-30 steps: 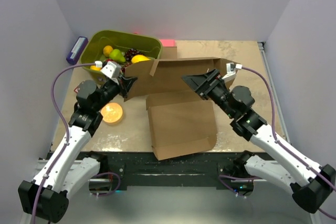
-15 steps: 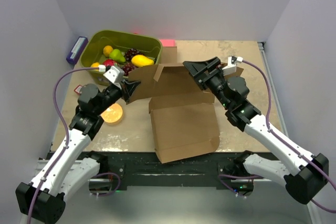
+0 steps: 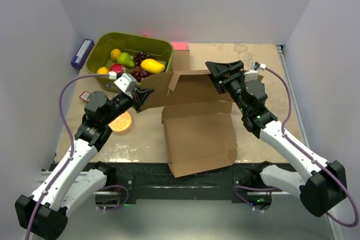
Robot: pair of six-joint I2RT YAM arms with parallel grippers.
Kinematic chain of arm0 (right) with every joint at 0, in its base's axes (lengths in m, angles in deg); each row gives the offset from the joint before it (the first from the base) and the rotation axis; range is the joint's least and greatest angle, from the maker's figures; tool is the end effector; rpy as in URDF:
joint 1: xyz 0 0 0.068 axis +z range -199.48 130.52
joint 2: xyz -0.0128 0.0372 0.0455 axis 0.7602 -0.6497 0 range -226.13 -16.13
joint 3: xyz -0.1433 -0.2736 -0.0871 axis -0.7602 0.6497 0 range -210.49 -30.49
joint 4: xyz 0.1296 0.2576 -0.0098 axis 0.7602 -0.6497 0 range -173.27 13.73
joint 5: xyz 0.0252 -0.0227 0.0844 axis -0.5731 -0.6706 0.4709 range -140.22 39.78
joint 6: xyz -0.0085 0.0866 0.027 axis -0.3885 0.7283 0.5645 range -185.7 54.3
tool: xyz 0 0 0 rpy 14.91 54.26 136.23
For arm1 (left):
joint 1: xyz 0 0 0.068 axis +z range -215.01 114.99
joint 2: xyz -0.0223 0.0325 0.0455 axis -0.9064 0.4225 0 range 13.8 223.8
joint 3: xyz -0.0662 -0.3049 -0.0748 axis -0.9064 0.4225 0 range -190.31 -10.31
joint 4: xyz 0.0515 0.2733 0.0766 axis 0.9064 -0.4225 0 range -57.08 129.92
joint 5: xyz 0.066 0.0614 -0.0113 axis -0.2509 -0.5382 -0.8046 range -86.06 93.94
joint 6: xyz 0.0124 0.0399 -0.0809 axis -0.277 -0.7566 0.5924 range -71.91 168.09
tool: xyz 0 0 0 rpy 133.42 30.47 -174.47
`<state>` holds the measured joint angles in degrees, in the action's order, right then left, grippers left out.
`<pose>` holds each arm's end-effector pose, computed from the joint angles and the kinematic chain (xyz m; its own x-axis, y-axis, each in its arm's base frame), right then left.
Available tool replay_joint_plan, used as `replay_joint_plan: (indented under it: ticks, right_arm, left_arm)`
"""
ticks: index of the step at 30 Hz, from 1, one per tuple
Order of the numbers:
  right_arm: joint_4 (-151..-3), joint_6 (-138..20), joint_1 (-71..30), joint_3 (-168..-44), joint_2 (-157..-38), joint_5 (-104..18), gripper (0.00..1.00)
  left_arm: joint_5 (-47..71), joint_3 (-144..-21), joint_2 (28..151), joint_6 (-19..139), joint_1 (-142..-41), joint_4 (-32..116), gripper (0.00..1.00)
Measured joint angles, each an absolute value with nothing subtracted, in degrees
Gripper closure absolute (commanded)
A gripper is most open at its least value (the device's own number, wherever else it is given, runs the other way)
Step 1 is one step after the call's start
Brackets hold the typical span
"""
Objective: Fold the paper box
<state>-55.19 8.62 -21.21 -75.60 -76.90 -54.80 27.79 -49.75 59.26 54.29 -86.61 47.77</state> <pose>0.2685 0.1370 0.3856 -0.3647 0.8936 -0.2617 -0.1886 0.2044 0.9605 0.1990 -0.1142 0.3726 -0.0474 -0.0874 -0.9950 0.7116 0.6961 -0.0950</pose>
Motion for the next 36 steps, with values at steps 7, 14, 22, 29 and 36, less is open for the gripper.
replay_joint_plan:
  ticks: [7, 14, 22, 29, 36]
  right_arm:
    - [-51.03, 11.40, -21.28, -69.19, -77.10, -54.47, 0.59]
    - [-47.78, 14.44, -21.28, -64.82, -76.64, -54.88, 0.81]
    - [-45.81, 18.52, -21.23, -64.60, -76.77, -56.66, 1.00]
    - [-46.27, 18.30, -21.41, -62.63, -77.93, -60.59, 1.00]
    - [-46.86, 18.76, -21.39, -61.83, -78.00, -63.04, 1.00]
  left_arm:
    - [27.73, -49.75, 59.43, 54.22, -86.96, 47.53, 1.00]
    - [27.75, -49.27, 60.94, 53.85, -87.29, 46.70, 1.00]
    - [27.51, -49.18, 63.39, 53.59, -87.38, 46.16, 0.52]
    - [20.86, -49.18, 62.16, 51.77, -87.55, 43.99, 0.35]
    - [17.76, -47.85, 52.85, 55.16, -90.24, 45.87, 0.38]
